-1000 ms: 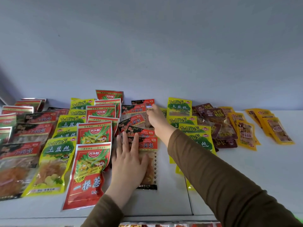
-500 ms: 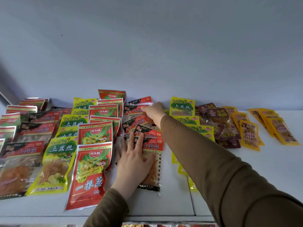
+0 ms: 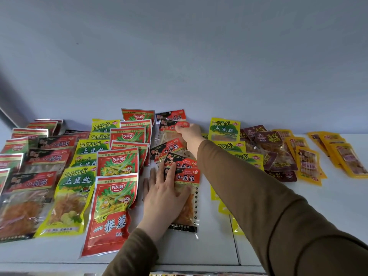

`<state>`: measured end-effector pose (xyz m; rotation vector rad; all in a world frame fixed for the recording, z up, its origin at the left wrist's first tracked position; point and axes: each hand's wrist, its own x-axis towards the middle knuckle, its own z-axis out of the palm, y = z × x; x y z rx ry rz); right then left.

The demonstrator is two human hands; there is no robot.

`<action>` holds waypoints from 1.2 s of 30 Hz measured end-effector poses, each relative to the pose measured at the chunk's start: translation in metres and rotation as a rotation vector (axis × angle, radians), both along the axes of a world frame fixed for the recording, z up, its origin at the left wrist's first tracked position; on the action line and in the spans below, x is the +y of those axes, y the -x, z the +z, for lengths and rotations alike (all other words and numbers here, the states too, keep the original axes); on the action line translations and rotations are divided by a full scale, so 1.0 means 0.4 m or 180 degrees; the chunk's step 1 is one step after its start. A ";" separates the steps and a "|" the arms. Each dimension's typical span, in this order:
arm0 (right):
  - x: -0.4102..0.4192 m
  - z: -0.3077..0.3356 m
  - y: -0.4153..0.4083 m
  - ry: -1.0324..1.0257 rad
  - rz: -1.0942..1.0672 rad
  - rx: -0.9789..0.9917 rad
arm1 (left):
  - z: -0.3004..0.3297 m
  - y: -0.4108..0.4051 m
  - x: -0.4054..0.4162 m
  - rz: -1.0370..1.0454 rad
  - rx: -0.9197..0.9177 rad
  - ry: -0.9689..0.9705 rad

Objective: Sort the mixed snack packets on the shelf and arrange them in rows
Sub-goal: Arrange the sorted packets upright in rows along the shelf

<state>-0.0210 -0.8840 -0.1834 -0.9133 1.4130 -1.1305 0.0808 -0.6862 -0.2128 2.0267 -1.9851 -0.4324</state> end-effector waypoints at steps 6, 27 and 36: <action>0.007 0.000 0.003 0.0050 0.0048 -0.0374 | 0.008 -0.006 -0.025 0.0129 0.0062 0.0087; 0.010 0.033 0.048 -0.0109 0.0496 0.0360 | -0.008 -0.030 -0.009 0.0053 0.0036 0.0103; 0.005 0.044 0.033 -0.0194 0.0374 0.1100 | -0.011 -0.030 -0.009 0.0063 0.0076 0.0120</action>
